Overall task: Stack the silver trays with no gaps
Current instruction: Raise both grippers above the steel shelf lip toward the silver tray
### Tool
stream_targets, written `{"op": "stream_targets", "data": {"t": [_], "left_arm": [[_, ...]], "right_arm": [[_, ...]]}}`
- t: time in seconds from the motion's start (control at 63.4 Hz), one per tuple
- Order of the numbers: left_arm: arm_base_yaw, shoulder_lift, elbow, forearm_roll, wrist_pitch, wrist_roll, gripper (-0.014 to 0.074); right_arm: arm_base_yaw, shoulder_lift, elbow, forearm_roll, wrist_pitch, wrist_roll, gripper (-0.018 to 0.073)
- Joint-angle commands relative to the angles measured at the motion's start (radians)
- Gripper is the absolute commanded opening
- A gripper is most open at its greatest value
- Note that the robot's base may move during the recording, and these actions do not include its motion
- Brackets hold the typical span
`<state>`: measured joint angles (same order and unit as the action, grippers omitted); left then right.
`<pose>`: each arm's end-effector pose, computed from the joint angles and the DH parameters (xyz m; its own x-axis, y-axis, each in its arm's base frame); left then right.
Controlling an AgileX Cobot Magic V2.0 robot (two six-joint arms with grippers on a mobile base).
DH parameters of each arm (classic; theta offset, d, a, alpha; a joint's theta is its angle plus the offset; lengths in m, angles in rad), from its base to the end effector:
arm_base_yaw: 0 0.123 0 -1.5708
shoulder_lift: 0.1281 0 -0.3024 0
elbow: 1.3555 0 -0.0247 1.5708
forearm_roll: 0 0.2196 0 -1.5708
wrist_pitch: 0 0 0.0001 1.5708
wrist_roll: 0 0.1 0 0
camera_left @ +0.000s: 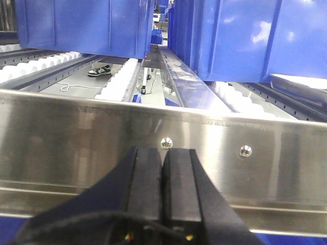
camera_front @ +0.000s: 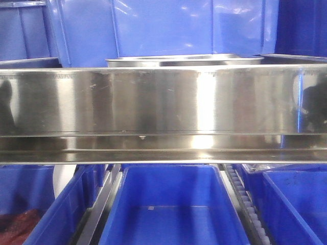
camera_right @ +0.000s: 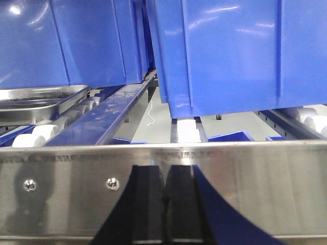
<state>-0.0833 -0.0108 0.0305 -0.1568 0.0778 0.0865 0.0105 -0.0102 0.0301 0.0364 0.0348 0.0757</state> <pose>0.0169 -0.0026 0.1968 -0.0159 -0.0687 -0.9975 0.0944 0.9931 -0.0699 0.0171 0.0003 0.2011 0.0310 0.1122 -0.9932 -0.0153 0.9936 0.1117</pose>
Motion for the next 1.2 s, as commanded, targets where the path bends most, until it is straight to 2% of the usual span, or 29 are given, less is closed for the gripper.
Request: {"op": "stream_targets", "data": {"t": [0.0,0.82,1.04,1.103,1.182], "left_arm": [[0.0,-0.038,-0.005,-0.006,-0.078,0.001,-0.0048],[0.0,-0.038,-0.005,-0.006,-0.106,0.001,-0.0048],[0.0,-0.036,-0.03,-0.01,-0.171,0.001,-0.0048],[0.0,-0.028,-0.075,-0.011,-0.135,0.001,-0.0048],[0.0,-0.009,-0.18,-0.008,0.006,0.001,-0.0048]], "right_arm": [[0.001,-0.02,-0.001,-0.002,-0.087,-0.009,0.0048],[0.001,-0.02,-0.001,-0.002,-0.09,-0.009,0.0048],[-0.001,-0.02,-0.014,0.026,-0.194,-0.001,0.0048],[-0.001,-0.019,-0.059,0.054,-0.181,0.003,0.0048],[-0.001,-0.018,-0.15,0.06,-0.096,0.003,0.0048]]}}
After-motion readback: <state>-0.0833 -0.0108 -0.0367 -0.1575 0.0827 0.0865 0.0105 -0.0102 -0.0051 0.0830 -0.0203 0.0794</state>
